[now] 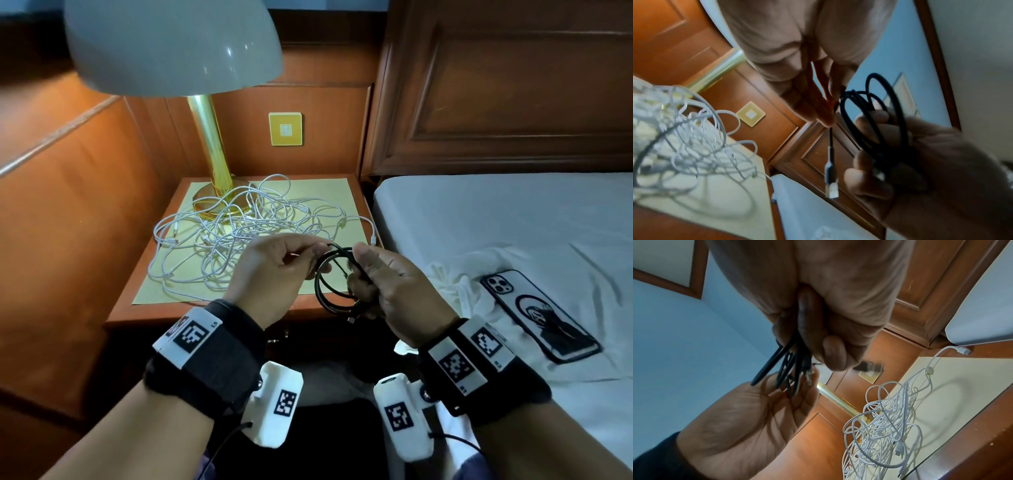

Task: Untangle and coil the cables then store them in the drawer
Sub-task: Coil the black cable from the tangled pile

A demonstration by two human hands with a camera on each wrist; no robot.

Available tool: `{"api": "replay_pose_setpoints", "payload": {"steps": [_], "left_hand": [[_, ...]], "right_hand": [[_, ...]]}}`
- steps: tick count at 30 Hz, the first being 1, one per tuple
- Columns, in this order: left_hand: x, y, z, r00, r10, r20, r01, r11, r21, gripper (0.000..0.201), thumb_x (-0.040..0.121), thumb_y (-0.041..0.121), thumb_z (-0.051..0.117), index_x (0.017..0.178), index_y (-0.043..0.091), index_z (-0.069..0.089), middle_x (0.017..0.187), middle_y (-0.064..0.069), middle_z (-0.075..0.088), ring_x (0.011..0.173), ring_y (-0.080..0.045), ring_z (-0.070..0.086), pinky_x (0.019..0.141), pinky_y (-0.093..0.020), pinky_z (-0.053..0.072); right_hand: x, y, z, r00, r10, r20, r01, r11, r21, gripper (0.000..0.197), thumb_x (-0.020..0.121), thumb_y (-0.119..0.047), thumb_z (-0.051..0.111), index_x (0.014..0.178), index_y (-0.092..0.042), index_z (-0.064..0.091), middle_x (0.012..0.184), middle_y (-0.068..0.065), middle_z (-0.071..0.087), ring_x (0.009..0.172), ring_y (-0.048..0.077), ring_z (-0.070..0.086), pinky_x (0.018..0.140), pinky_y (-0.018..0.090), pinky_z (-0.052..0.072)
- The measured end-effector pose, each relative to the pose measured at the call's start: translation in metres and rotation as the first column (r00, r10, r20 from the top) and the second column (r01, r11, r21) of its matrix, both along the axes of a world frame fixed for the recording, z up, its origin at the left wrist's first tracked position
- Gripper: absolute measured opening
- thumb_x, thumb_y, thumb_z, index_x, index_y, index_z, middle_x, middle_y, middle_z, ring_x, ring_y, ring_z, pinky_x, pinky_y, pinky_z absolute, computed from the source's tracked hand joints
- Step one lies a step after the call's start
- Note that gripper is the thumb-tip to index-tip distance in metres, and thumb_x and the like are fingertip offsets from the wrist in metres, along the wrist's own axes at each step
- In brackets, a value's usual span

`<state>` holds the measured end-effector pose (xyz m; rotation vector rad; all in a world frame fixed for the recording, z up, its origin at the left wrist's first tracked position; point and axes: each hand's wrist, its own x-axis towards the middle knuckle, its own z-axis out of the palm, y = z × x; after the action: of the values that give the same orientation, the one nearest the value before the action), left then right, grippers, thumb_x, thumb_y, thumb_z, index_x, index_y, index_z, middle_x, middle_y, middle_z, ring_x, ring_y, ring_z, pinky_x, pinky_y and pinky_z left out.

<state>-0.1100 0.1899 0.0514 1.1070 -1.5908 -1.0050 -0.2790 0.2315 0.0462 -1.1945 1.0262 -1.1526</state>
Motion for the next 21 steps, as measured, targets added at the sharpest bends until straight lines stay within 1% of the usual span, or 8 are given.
{"api": "replay_pose_setpoints", "payload": {"steps": [2, 4, 7, 10, 12, 15, 18, 21], "left_hand": [[-0.001, 0.001, 0.002, 0.987, -0.085, -0.140, 0.100, 0.989, 0.107, 0.021, 0.100, 0.015, 0.058, 0.097, 0.006, 0.076, 0.087, -0.018, 0.076, 0.085, -0.031, 0.074, 0.080, -0.034, 0.058], [0.001, 0.005, 0.004, 0.952, -0.152, -0.267, 0.201, 0.966, 0.165, 0.032, 0.097, 0.031, 0.061, 0.098, 0.003, 0.075, 0.094, -0.026, 0.073, 0.086, -0.032, 0.071, 0.085, -0.040, 0.057], [0.003, 0.004, 0.000, 0.975, -0.204, -0.091, 0.211, 0.975, 0.075, 0.024, 0.082, 0.042, 0.076, 0.092, 0.021, 0.078, 0.092, -0.017, 0.074, 0.087, -0.037, 0.067, 0.090, -0.051, 0.053], [0.001, 0.000, -0.005, 0.983, -0.182, 0.009, 0.181, 0.982, 0.047, 0.013, 0.082, 0.036, 0.070, 0.091, 0.029, 0.076, 0.089, -0.007, 0.076, 0.092, -0.035, 0.068, 0.094, -0.058, 0.051], [-0.002, 0.001, -0.006, 0.980, -0.199, -0.020, 0.200, 0.977, 0.075, 0.017, 0.090, 0.034, 0.067, 0.085, 0.021, 0.077, 0.085, -0.003, 0.075, 0.086, -0.027, 0.068, 0.095, -0.058, 0.049], [-0.004, 0.006, -0.001, 0.948, -0.309, -0.073, 0.317, 0.933, 0.169, 0.030, 0.086, 0.049, 0.060, 0.074, 0.026, 0.074, 0.081, 0.001, 0.066, 0.084, -0.022, 0.057, 0.083, -0.051, 0.043], [-0.003, 0.008, 0.006, 0.916, -0.343, -0.208, 0.392, 0.876, 0.281, 0.037, 0.090, 0.048, 0.053, 0.064, 0.025, 0.064, 0.079, 0.005, 0.059, 0.087, -0.020, 0.048, 0.083, -0.041, 0.030], [-0.003, 0.007, 0.006, 0.916, -0.374, -0.144, 0.400, 0.878, 0.262, 0.030, 0.084, 0.050, 0.064, 0.068, 0.024, 0.066, 0.078, 0.008, 0.059, 0.085, -0.017, 0.051, 0.080, -0.039, 0.037]], "right_hand": [[0.001, 0.000, 0.000, 0.999, -0.030, -0.019, 0.030, 1.000, -0.009, 0.039, 0.100, -0.042, 0.041, 0.071, -0.023, 0.059, 0.054, -0.008, 0.033, 0.047, 0.010, 0.024, 0.049, 0.031, 0.022], [0.000, -0.003, -0.002, 0.994, -0.075, -0.079, 0.073, 0.997, -0.027, 0.046, 0.100, -0.045, 0.041, 0.091, -0.004, 0.062, 0.055, -0.008, 0.036, 0.050, 0.010, 0.029, 0.054, 0.036, 0.033], [-0.002, -0.007, -0.007, 0.982, -0.135, -0.135, 0.126, 0.989, -0.074, 0.063, 0.097, -0.056, 0.045, 0.095, 0.007, 0.056, 0.057, -0.006, 0.039, 0.055, 0.012, 0.034, 0.064, 0.042, 0.037], [0.000, -0.007, -0.009, 0.978, -0.161, -0.130, 0.146, 0.983, -0.113, 0.047, 0.093, -0.055, 0.046, 0.076, -0.012, 0.057, 0.056, -0.007, 0.038, 0.054, 0.012, 0.032, 0.061, 0.041, 0.032], [0.000, -0.007, -0.008, 0.973, -0.183, -0.137, 0.163, 0.976, -0.145, 0.042, 0.094, -0.054, 0.045, 0.069, -0.022, 0.054, 0.055, -0.007, 0.039, 0.053, 0.013, 0.031, 0.057, 0.039, 0.030], [-0.004, -0.010, -0.005, 0.961, -0.231, -0.153, 0.209, 0.966, -0.150, 0.052, 0.096, -0.060, 0.044, 0.075, -0.014, 0.056, 0.055, -0.007, 0.041, 0.057, 0.020, 0.035, 0.058, 0.035, 0.030], [-0.007, -0.012, -0.006, 0.967, -0.219, -0.134, 0.204, 0.972, -0.115, 0.058, 0.084, -0.070, 0.056, 0.082, -0.012, 0.057, 0.056, -0.008, 0.044, 0.055, 0.015, 0.039, 0.057, 0.029, 0.034], [-0.008, -0.013, -0.008, 0.959, -0.229, -0.165, 0.200, 0.964, -0.174, 0.053, 0.084, -0.068, 0.058, 0.077, -0.016, 0.052, 0.058, -0.006, 0.045, 0.050, 0.009, 0.039, 0.054, 0.029, 0.033]]}}
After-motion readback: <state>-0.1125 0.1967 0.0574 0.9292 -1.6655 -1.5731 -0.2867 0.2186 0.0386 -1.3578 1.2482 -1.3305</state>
